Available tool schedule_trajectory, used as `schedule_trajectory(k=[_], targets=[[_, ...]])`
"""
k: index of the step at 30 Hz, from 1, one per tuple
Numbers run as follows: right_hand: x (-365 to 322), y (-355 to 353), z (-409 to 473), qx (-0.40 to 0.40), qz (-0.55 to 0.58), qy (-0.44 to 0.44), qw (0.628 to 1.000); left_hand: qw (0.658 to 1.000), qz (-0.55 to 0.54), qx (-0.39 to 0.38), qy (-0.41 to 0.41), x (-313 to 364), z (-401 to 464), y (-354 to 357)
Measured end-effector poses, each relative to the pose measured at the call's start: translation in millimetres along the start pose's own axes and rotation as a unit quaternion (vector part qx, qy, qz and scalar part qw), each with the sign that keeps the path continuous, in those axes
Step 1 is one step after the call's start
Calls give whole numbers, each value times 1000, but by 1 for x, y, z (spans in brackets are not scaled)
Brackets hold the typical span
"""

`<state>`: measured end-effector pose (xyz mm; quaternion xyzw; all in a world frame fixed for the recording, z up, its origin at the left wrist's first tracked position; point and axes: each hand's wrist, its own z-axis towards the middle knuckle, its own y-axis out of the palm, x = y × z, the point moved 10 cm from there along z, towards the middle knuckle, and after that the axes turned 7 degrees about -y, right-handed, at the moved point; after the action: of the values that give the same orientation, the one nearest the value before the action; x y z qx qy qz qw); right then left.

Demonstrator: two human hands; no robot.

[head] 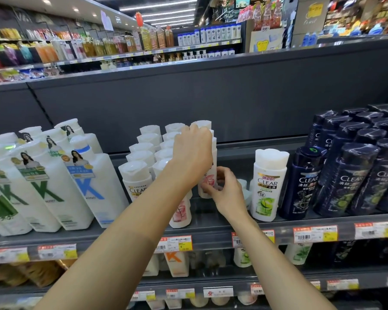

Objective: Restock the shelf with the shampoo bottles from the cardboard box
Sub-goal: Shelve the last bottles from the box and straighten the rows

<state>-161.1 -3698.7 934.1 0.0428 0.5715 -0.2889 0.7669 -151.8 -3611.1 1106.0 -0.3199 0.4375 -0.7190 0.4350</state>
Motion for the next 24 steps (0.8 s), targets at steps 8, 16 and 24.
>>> schedule_trajectory(k=[8,16,24], targets=[[-4,-3,-1,11,-38,-16,999,994,-33,99,37,2,-13,-45],[-61,-24,-33,94,-89,-91,987,946,-186,260,54,-97,-58,-124],[-114,12,-89,82,-95,-128,984,929,-276,239,54,-171,-187,-45]])
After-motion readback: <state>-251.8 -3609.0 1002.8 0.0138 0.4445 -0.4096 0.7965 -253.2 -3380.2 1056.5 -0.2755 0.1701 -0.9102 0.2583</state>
